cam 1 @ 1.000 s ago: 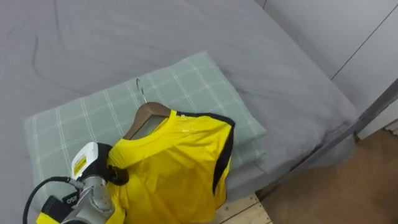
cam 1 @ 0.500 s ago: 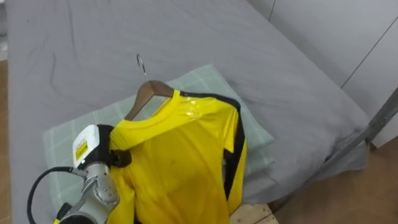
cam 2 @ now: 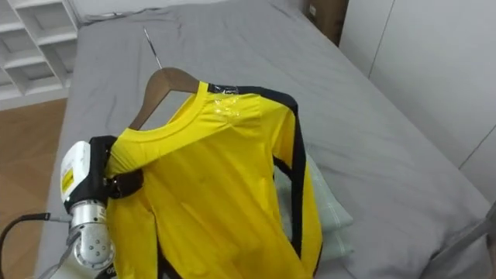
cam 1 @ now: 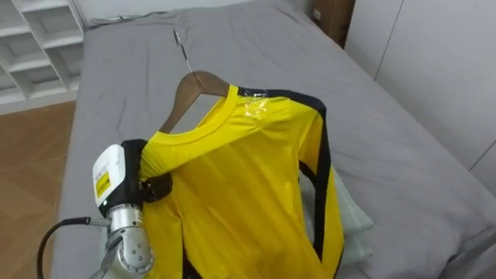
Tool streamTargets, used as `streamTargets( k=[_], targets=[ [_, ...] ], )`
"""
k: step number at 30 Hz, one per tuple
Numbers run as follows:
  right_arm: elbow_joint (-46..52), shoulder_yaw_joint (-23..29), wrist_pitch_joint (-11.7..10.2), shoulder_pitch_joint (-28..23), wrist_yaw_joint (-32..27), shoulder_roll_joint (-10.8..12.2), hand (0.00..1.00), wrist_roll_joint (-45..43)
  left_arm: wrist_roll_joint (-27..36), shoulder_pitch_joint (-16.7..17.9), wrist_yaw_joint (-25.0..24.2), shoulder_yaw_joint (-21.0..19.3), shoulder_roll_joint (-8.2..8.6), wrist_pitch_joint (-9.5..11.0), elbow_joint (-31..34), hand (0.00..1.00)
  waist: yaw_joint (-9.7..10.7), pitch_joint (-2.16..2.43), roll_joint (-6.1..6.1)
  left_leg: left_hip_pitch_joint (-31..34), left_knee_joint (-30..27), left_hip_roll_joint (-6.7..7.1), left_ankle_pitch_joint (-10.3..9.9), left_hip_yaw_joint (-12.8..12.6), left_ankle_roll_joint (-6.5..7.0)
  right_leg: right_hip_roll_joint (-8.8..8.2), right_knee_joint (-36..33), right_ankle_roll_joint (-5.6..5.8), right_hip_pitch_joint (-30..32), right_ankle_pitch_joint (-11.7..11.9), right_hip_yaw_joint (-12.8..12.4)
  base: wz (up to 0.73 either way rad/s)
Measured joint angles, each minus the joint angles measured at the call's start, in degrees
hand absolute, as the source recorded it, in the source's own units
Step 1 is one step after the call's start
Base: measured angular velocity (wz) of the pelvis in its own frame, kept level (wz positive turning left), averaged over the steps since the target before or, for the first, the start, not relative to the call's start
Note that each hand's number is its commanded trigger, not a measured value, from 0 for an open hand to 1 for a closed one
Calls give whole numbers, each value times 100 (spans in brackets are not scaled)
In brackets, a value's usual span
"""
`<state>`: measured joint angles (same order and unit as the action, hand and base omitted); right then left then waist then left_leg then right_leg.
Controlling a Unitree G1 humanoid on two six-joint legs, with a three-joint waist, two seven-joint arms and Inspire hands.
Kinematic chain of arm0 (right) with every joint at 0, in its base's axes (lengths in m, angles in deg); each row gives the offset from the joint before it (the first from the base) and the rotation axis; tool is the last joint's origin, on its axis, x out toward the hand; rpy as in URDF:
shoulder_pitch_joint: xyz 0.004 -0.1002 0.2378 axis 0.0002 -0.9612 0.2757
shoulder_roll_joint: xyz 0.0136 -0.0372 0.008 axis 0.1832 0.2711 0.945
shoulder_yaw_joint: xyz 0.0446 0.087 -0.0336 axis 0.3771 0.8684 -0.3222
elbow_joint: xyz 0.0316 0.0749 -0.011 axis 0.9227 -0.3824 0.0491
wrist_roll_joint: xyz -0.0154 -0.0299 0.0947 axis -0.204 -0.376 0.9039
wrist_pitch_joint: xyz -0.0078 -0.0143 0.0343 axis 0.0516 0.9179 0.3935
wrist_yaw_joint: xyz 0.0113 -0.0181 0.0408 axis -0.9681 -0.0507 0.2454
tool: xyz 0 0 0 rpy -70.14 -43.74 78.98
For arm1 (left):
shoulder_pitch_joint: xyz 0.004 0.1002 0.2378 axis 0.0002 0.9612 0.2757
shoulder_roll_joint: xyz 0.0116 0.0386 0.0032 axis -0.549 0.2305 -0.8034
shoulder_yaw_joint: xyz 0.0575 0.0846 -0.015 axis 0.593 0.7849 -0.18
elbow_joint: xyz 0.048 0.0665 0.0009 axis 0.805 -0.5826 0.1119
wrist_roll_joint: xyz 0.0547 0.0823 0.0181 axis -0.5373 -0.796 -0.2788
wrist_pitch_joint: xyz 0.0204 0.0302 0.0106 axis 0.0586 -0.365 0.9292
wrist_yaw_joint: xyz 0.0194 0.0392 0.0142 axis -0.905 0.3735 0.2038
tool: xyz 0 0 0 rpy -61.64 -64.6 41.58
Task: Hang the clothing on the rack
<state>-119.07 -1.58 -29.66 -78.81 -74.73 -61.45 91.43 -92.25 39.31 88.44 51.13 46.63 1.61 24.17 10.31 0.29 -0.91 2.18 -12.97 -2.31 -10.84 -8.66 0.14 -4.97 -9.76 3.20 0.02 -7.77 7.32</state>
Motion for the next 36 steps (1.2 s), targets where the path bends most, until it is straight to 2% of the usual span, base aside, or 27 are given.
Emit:
streamTargets(
  k=[2,7,13,19,24,30,36],
  targets=[
    [0,97,7,-42,-8,1,0,1,-195,155,127,-23,3,1,452,100,-71,0,0,-53,18,2,9,26,-15,1,19,0,-68,0,28,7],
    [-14,327,13,-125,-55,2,0,-35,-368,186,388,-25,10,2,773,100,-115,18,-27,-115,38,13,22,130,-36,11,120,0,-213,0,107,9],
    [-47,442,86,-154,-135,18,0,-219,-493,228,555,-112,-2,6,786,100,-152,14,-23,-298,181,14,45,104,-62,23,132,-6,-328,-9,73,-2],
    [-43,561,96,-212,-369,28,0,-527,-664,575,716,-290,-11,32,830,100,-156,10,-15,-366,244,15,45,76,-62,23,119,7,-340,-17,62,-2],
    [-44,691,120,-227,-517,32,0,-703,-760,728,715,-420,-13,31,830,100,-274,-5,-3,-389,250,16,44,100,-63,24,132,10,-383,-19,75,2],
    [-44,841,129,-237,-769,-3,0,-710,-958,838,718,-474,-118,-19,832,100,-284,-24,-36,-330,238,28,44,189,-64,24,202,8,-405,-21,138,6],
    [76,1001,123,-204,-1074,-21,0,-1696,-988,838,724,-464,-117,-14,850,100,-243,-17,-63,-292,226,34,44,245,-64,21,204,6,-408,-25,228,6]
  ],
)
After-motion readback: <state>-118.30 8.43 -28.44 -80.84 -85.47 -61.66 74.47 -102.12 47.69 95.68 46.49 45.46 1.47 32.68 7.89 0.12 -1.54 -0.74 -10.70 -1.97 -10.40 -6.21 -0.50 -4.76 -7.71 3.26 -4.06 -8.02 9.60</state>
